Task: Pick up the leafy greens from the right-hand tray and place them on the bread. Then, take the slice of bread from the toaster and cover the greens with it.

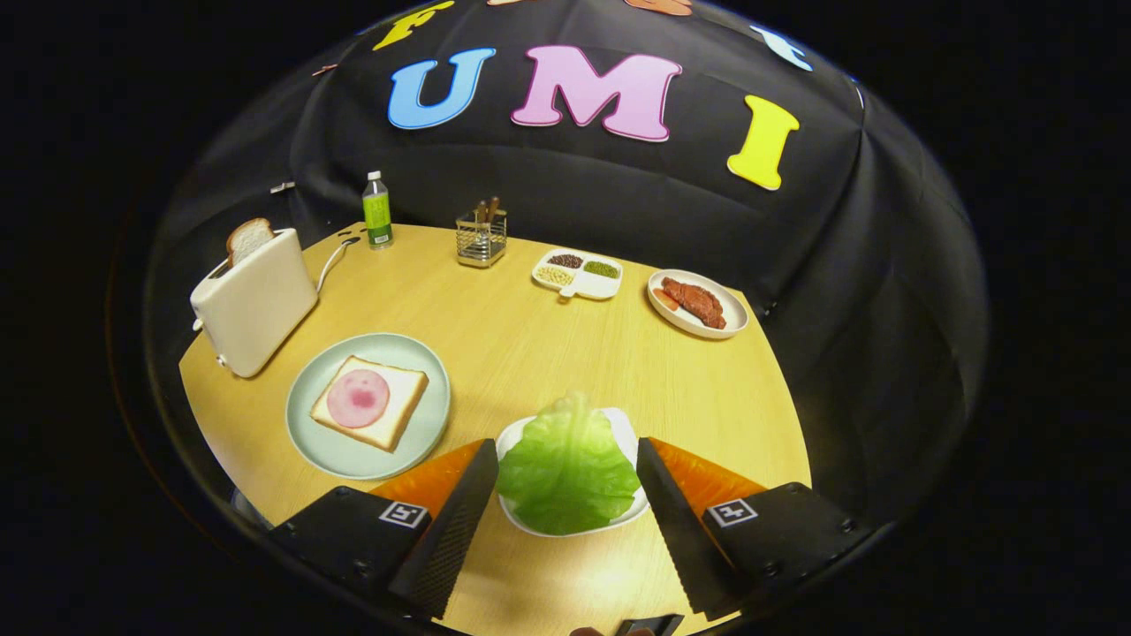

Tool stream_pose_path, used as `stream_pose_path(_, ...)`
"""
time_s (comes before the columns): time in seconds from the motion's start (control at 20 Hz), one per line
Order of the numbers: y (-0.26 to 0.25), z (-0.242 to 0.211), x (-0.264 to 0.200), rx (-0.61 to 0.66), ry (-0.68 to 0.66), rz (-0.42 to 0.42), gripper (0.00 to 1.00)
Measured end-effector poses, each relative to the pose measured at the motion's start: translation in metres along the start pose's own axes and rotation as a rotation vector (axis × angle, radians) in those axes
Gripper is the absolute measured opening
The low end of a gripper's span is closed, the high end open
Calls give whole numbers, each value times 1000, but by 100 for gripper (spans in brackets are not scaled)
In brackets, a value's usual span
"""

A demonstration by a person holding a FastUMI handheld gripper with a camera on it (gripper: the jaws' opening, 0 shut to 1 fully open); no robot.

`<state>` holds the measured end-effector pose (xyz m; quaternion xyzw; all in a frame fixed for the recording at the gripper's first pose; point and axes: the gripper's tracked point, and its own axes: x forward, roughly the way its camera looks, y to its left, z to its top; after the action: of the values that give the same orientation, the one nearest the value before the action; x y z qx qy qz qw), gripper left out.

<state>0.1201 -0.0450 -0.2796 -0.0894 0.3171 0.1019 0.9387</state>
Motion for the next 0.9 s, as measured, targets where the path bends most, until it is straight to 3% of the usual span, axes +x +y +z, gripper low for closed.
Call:
stream_pose_path(0.55, 6, -41, 66, 29, 206, 105, 98)
stream_pose_path(0.75, 9, -59, 71, 20, 256, 110, 84)
stream_pose_path(0.9, 7, -58, 76, 106, 259, 103, 82)
